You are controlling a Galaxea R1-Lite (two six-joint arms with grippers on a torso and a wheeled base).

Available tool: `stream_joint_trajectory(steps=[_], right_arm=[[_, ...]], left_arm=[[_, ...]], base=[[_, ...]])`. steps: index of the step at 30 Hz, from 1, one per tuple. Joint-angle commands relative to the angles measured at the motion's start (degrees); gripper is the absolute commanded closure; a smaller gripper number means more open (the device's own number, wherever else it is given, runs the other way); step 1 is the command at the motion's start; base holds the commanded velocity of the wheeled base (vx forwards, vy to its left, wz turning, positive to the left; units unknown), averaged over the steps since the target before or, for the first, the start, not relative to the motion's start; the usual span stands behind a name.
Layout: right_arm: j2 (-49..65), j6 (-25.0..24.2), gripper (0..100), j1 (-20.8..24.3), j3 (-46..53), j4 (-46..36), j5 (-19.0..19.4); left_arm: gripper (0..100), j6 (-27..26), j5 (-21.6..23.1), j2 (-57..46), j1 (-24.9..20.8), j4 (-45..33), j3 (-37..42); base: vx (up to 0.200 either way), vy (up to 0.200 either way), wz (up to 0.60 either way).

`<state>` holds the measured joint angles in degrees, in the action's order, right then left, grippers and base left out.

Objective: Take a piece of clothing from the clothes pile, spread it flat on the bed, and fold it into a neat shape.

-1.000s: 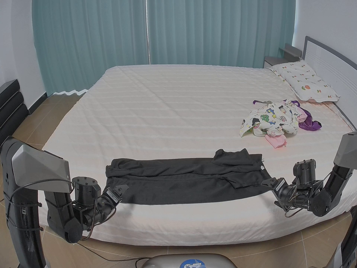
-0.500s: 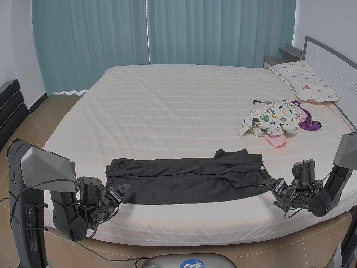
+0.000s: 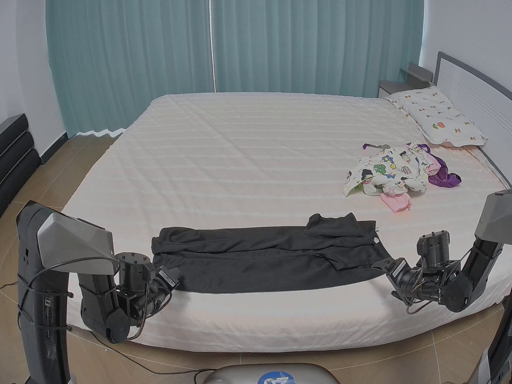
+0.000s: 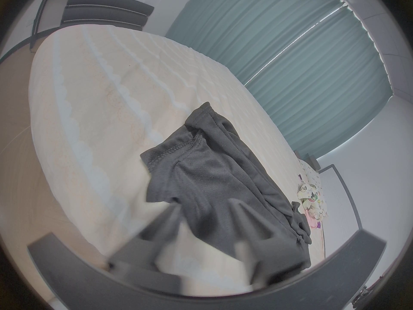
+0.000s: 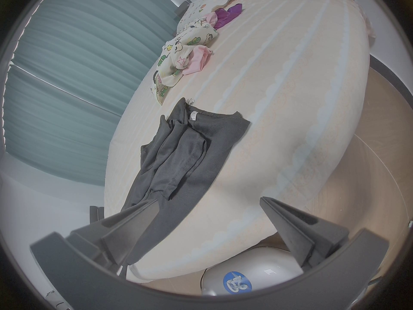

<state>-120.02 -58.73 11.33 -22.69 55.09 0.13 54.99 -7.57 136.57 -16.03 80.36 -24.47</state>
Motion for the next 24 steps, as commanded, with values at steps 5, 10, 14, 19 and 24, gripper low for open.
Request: stream_joint_trajectory(steps=[5,10,14,19,24], right_arm=[[-0.83,-1.21,0,-0.08,0.01,0.02,-0.05],[-4.26,-4.11,0,-0.08,-2.63,2.22,-0.22],[-6.28,-4.72,0,-0.08,-3.33,4.76,-0.40],[-9.89,-4.46,0,-0.08,-5.09,8.37,-0.57],[-12.00,-4.46,0,-0.34,-9.22,8.37,-2.33]], left_arm=[[100,-0.06,-2.71,0.36,0.56,0.32,0.47],[100,0.20,-2.71,0.36,0.56,0.50,0.21],[100,0.29,-2.71,0.45,0.56,0.50,0.03],[100,0.29,-2.71,0.36,0.65,0.50,-0.14],[100,0.47,-2.62,0.19,0.65,0.50,-0.14]], base=[[0.000,0.000,0.00],[0.000,0.000,0.00],[0.000,0.000,0.00],[0.000,0.000,0.00],[0.000,0.000,0.00]])
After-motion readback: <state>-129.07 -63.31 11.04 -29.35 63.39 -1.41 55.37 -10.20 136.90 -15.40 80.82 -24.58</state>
